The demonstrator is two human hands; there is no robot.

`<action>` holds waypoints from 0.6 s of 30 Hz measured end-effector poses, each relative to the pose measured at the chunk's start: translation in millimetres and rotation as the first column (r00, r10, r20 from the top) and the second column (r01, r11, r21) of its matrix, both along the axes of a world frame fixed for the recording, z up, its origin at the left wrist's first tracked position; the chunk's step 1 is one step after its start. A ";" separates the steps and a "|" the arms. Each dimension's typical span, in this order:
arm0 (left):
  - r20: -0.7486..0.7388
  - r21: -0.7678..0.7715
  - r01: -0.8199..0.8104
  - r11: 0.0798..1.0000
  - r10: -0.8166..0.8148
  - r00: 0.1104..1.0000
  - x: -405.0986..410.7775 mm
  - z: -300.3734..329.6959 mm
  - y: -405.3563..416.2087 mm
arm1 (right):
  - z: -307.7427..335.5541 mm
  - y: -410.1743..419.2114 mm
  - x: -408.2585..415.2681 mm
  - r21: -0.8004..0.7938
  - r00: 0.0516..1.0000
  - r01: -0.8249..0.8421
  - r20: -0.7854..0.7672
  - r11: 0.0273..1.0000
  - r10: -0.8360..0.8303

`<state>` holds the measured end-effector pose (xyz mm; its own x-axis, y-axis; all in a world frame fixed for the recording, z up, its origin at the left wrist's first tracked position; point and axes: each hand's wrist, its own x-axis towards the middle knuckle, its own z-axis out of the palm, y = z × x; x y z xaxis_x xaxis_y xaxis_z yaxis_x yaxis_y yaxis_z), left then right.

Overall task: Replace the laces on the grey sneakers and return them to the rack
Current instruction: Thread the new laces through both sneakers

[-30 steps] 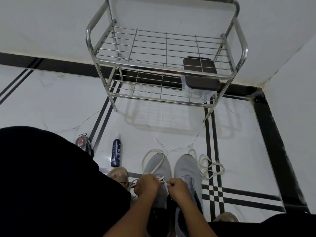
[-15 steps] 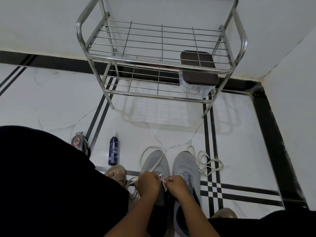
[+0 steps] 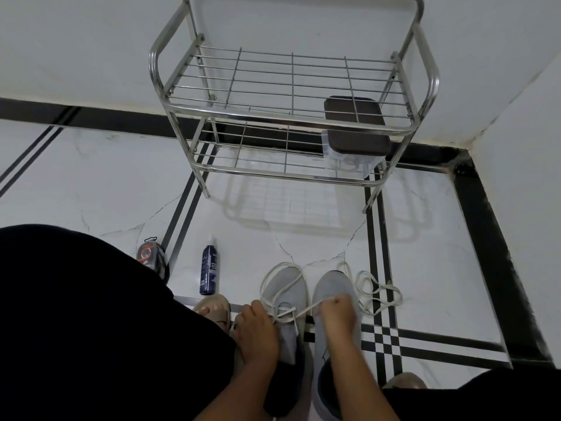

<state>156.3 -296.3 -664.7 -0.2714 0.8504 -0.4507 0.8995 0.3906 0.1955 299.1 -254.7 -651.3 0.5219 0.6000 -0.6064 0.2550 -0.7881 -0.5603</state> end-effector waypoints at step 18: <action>0.177 -0.208 0.084 0.975 -0.047 0.983 -4.1 2.5 -0.8 | -7.3 -25.7 -22.1 -0.109 0.754 -0.605 0.242 0.789 0.611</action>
<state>152.2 -297.1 -662.2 -0.1217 0.7428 -0.6584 0.8854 0.3810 0.2662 277.0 -280.4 -658.6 0.1864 0.8312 -0.5237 0.8128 -0.4300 -0.3931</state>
